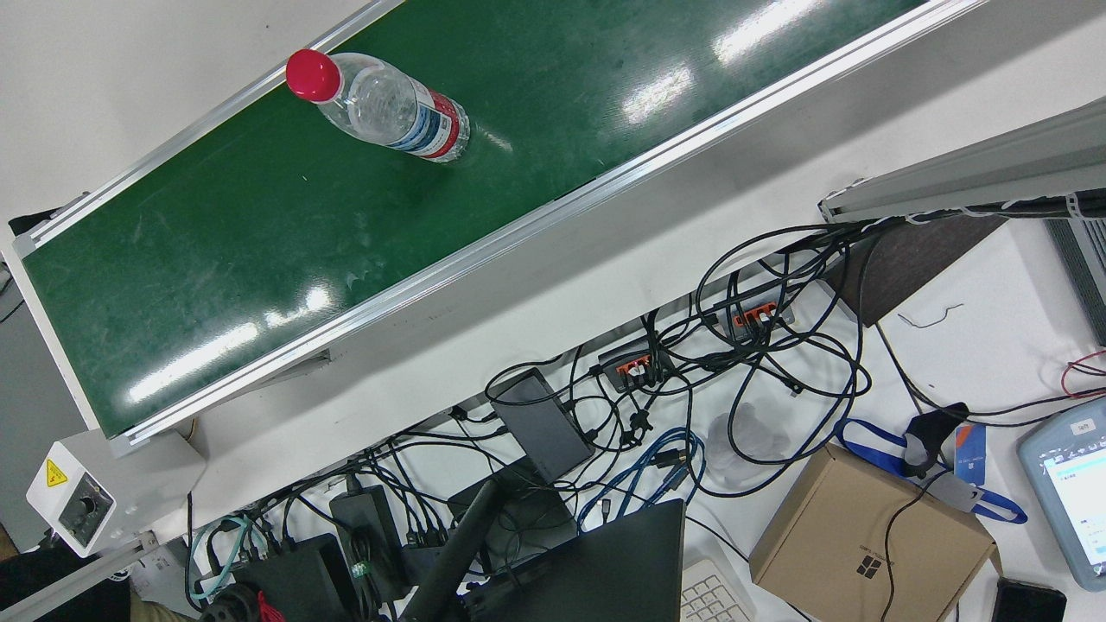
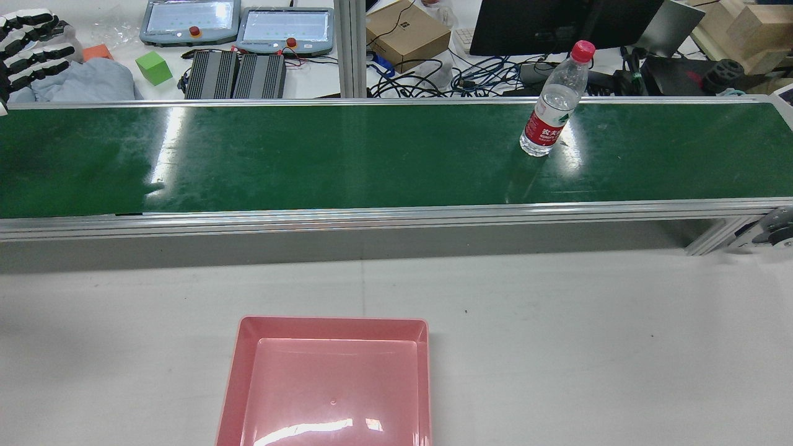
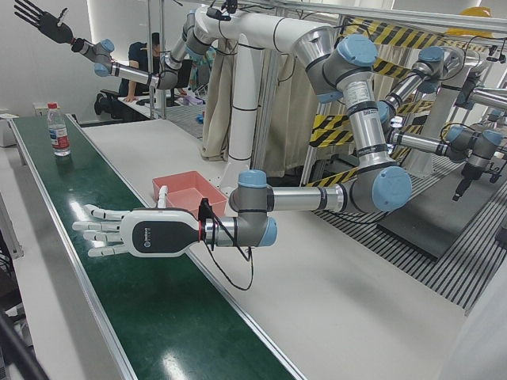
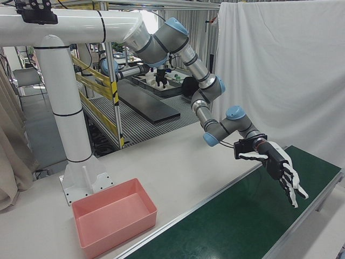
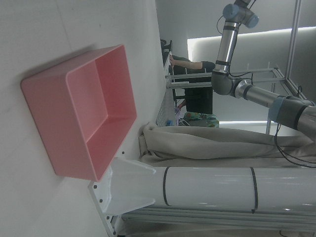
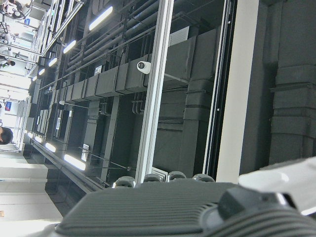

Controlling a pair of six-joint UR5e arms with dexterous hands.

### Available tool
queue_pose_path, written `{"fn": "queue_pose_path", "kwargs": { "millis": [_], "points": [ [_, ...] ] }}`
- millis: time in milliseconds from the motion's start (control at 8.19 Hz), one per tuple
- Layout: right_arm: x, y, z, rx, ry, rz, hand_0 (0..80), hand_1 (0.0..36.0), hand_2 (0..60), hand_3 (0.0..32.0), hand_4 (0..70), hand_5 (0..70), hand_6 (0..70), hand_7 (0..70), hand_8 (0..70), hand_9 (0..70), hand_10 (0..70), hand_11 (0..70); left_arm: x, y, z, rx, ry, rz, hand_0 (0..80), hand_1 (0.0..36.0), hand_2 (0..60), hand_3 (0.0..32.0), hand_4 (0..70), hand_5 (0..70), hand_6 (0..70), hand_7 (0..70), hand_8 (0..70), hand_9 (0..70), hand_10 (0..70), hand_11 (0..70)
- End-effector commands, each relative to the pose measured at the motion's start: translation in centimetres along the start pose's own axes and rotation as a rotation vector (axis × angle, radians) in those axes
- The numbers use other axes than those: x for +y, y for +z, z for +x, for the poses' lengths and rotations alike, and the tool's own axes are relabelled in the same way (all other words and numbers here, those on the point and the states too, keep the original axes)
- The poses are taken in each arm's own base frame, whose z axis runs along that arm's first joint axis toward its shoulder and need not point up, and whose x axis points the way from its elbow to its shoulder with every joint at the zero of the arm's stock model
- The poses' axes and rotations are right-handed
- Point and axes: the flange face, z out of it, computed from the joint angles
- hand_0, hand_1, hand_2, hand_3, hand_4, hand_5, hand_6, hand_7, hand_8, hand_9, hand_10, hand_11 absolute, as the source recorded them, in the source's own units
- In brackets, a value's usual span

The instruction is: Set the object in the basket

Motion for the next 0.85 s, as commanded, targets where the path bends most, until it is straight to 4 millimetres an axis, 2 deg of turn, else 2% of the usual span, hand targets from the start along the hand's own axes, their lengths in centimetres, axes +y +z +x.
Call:
{"fn": "queue_pose_path", "kwargs": {
  "millis": [0,733],
  "points": [
    [0.01,0.01,0.0,0.0,0.0,0.0,0.0,0.0,0.0,0.0,0.0,0.0,0.0,0.0,0.0,0.0,0.0,0.0,0.0,0.01,-0.02,0.0,0.0,0.0,54.0,5.6,0.0,10.6,0.0,25.0,5.0,3.0,12.4,12.6,4.4,7.7],
    [0.01,0.01,0.0,0.0,0.0,0.0,0.0,0.0,0.0,0.0,0.0,0.0,0.0,0.0,0.0,0.0,0.0,0.0,-0.19,-0.03,-0.28,-0.006,-0.001,0.005,54.5,5.6,0.0,11.2,0.0,24.2,3.9,1.9,10.0,10.8,3.5,6.5]
  ]
}}
